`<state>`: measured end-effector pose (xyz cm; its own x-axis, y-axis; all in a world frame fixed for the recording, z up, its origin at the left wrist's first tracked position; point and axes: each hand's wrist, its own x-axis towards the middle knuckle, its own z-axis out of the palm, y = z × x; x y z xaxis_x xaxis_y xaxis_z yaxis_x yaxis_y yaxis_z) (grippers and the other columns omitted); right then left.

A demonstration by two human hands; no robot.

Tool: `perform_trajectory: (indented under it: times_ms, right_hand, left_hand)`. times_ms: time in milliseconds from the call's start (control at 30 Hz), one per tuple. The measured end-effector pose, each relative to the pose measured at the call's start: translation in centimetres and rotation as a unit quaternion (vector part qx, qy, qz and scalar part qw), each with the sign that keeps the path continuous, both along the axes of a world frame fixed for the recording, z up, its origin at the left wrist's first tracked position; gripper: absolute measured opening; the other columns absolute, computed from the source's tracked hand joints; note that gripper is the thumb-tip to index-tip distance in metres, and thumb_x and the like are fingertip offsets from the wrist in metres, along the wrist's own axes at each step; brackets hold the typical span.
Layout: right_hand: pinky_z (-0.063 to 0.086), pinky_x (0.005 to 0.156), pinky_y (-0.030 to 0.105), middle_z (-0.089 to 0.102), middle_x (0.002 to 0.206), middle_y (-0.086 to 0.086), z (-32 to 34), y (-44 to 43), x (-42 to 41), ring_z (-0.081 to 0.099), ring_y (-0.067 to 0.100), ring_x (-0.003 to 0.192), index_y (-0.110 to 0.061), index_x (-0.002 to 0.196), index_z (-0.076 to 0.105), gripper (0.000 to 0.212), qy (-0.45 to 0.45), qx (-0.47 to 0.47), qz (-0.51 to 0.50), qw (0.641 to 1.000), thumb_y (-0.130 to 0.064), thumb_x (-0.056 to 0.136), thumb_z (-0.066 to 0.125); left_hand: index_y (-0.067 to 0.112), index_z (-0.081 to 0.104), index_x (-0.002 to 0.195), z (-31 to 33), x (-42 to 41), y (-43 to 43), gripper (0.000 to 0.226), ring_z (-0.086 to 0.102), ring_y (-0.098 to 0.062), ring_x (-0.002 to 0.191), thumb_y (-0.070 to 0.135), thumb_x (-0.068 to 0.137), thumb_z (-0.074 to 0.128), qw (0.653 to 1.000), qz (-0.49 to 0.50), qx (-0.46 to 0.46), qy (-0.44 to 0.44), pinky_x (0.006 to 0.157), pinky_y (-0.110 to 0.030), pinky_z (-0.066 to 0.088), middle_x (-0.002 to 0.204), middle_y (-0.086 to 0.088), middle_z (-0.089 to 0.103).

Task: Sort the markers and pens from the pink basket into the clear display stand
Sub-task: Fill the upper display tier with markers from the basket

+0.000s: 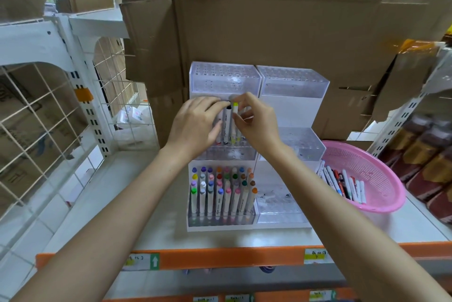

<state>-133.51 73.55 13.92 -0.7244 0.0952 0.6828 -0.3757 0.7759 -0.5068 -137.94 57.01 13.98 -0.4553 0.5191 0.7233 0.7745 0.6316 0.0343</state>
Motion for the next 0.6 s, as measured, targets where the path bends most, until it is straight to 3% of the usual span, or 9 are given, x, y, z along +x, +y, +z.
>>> perform_trajectory:
  times_ms: [200,400,600]
  right_hand:
    - [0.053,0.057,0.04,0.06,0.083,0.008,-0.01,0.15,-0.08,0.063,0.021,0.062,-0.022,0.091,0.049,0.027,-0.012,0.005,-0.014,1.0,-0.004,0.083,0.067]
    - [0.052,0.059,0.037,0.06,0.086,0.002,-0.21,0.39,0.05,0.06,0.019,0.066,-0.011,0.095,0.058,0.016,-0.004,0.049,-0.031,0.998,-0.01,0.084,0.07]
    - [0.048,0.058,0.032,0.06,0.103,0.003,0.35,0.82,0.43,0.056,0.024,0.096,-0.016,0.108,0.067,0.024,0.044,0.157,-0.082,0.983,-0.021,0.085,0.07]
  left_hand:
    - [0.016,0.061,0.123,-0.09,-0.14,-0.1,0.04,0.057,-0.024,0.112,0.014,0.083,0.063,1.0,-0.001,-0.002,-0.008,0.097,-0.038,0.043,0.118,-0.005,0.063]
    - [0.016,0.061,0.123,-0.13,-0.04,-0.07,0.041,0.056,-0.023,0.113,0.013,0.083,0.063,1.0,0.002,0.001,-0.014,0.097,-0.038,0.043,0.119,-0.005,0.062]
    - [0.015,0.061,0.122,0.2,0.27,0.09,0.039,0.056,-0.023,0.112,0.014,0.083,0.062,1.0,0.008,0.006,-0.015,0.099,-0.037,0.041,0.118,-0.004,0.063]
